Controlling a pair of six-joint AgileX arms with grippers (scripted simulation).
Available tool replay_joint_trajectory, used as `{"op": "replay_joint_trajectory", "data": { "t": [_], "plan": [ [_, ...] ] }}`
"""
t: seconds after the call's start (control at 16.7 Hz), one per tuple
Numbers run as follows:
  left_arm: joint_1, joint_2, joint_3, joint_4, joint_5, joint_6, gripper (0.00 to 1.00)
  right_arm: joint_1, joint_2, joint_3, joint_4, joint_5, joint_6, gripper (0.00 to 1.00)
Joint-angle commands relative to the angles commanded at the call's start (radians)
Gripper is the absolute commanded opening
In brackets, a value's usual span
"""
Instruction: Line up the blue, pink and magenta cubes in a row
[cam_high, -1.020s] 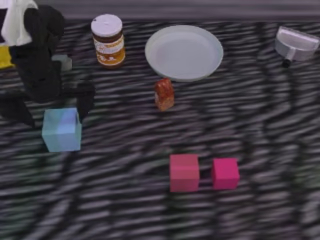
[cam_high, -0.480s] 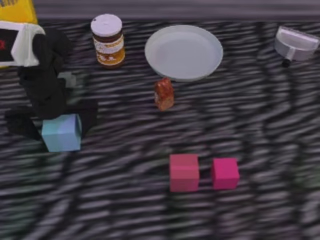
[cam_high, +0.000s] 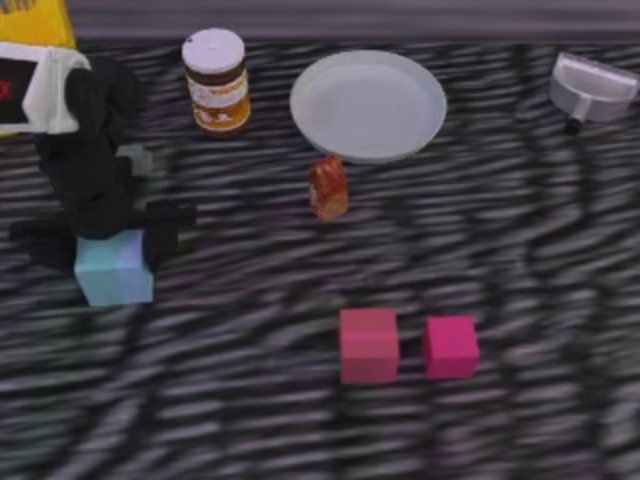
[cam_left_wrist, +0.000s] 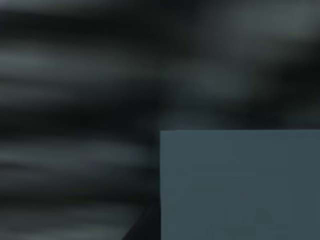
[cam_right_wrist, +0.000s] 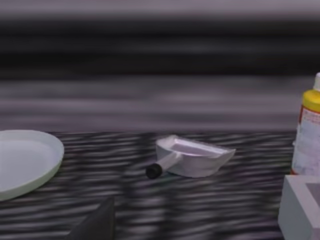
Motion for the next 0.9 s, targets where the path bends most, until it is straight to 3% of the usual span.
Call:
{"op": "replay_joint_trajectory", "data": {
  "t": [0.3, 0.9],
  "plan": [
    [0.0, 0.0, 0.0, 0.0, 0.0, 0.0, 0.02, 0.0, 0.0, 0.0, 0.0, 0.0, 0.0, 1.0],
    [0.001, -0.013, 0.005, -0.008, -0.003, 0.002, 0.0, 0.0, 0.0, 0.0, 0.0, 0.0, 0.0, 1.0]
  ]
}}
